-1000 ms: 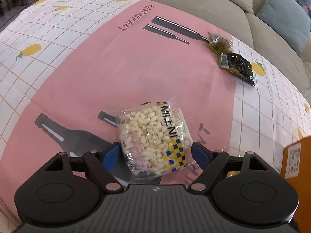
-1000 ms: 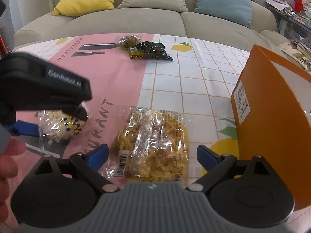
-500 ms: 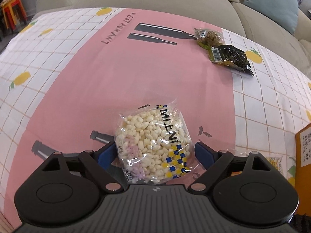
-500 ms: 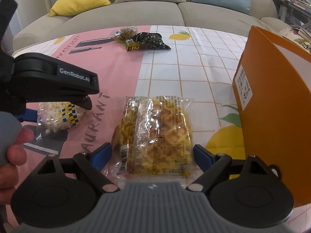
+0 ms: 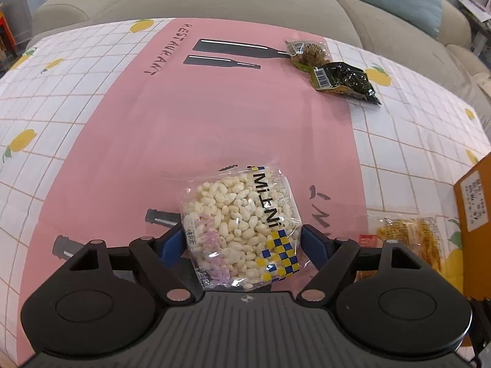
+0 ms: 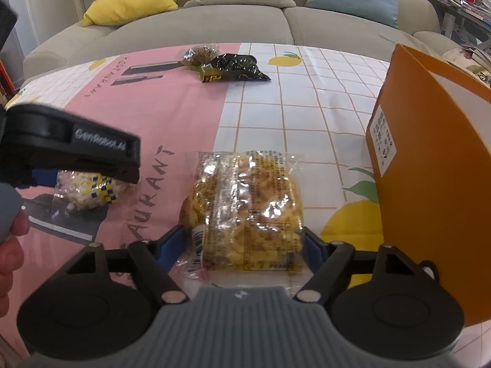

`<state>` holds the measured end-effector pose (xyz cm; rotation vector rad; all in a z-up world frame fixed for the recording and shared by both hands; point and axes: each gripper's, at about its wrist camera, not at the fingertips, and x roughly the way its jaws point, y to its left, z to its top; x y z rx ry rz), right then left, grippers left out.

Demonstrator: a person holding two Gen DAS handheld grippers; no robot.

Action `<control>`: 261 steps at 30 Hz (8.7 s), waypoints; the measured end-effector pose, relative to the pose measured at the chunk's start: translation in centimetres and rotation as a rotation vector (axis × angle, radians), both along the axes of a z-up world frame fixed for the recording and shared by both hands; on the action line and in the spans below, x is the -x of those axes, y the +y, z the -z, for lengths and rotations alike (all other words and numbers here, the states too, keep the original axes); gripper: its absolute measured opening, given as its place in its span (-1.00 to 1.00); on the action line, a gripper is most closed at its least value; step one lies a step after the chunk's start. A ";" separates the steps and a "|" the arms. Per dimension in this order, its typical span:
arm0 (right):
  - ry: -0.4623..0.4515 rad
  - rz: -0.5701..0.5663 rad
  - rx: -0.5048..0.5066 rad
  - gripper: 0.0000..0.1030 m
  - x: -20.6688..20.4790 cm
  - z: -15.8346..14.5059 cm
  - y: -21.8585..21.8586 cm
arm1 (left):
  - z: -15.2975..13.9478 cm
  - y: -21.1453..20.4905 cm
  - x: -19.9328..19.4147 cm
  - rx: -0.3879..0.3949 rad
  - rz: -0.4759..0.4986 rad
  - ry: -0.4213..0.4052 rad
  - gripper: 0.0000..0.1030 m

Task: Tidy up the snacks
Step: 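Lift the puffed-snack bag and waffle pack and carry them toward the box, then carry the MiLNi bag and waffle pack over the orange box and lower them, then open the right gripper to drop the waffle pack while the left releases the MiLNi bag, then withdraw both tools from the box back toward the remaining packets, then grasp the small nut packet with the left gripper while the right grasps the black foil bag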

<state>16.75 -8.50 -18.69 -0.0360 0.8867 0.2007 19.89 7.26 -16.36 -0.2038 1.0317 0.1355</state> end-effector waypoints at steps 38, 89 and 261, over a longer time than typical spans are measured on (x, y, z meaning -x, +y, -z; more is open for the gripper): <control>-0.227 0.070 -0.130 0.23 9.1 -14.3 -8.1 | -13.9 -4.7 10.5 0.138 0.177 -0.246 0.75; 0.275 0.190 0.209 0.25 -6.8 -7.5 -30.9 | -10.0 -29.1 -5.8 0.010 0.727 0.042 0.75; -0.185 -0.029 0.008 0.72 -10.7 -7.2 -0.4 | -5.8 3.0 -6.4 0.010 0.336 -0.230 0.65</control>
